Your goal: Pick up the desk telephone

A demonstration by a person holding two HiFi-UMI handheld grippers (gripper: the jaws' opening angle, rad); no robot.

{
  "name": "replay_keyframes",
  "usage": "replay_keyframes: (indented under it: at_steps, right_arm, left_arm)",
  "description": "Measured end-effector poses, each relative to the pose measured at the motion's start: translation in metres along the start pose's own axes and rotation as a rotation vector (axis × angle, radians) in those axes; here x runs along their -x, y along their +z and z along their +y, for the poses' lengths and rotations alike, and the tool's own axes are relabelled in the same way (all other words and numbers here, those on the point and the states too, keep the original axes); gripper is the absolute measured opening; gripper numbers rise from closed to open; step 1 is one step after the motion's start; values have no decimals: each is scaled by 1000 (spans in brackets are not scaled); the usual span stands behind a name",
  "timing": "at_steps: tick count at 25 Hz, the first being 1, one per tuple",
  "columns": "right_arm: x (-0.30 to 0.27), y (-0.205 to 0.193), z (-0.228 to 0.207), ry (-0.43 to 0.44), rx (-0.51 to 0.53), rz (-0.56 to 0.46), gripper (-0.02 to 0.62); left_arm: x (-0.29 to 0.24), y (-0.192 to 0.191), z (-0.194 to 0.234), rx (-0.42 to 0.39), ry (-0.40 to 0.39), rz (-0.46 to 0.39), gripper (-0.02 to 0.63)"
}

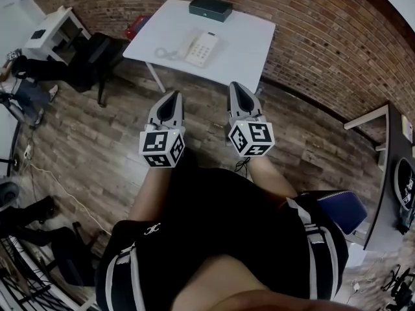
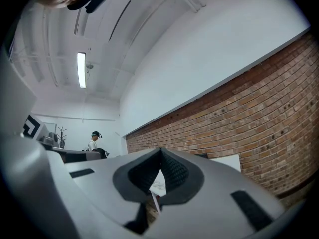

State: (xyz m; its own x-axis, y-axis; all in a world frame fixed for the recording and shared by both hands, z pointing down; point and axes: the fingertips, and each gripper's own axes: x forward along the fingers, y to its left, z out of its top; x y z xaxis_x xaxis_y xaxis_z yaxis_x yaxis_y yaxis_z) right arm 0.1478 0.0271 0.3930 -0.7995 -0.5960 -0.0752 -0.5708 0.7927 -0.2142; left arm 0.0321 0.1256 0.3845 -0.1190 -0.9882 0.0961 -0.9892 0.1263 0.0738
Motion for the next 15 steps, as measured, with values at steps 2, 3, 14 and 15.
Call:
replay_keyframes:
  at_steps: [2,3,14,15]
  right_arm:
    - [-12,-2,-4,3,8,1,-2]
    - [-19,-3,-7,3,7,1,-2]
    - [-103,-10,-13,0,33,-3,-2]
    - [-111,-10,-16,-2,35,-3,-2]
  left_arm:
    - [-10,-1,6,-3,1,-5,2]
    - [-16,-1,9,-4,0,-6,2]
    - [-88,6,63,-31,-8,0,2]
    - [-95,9,66,-42,-11,-5,2]
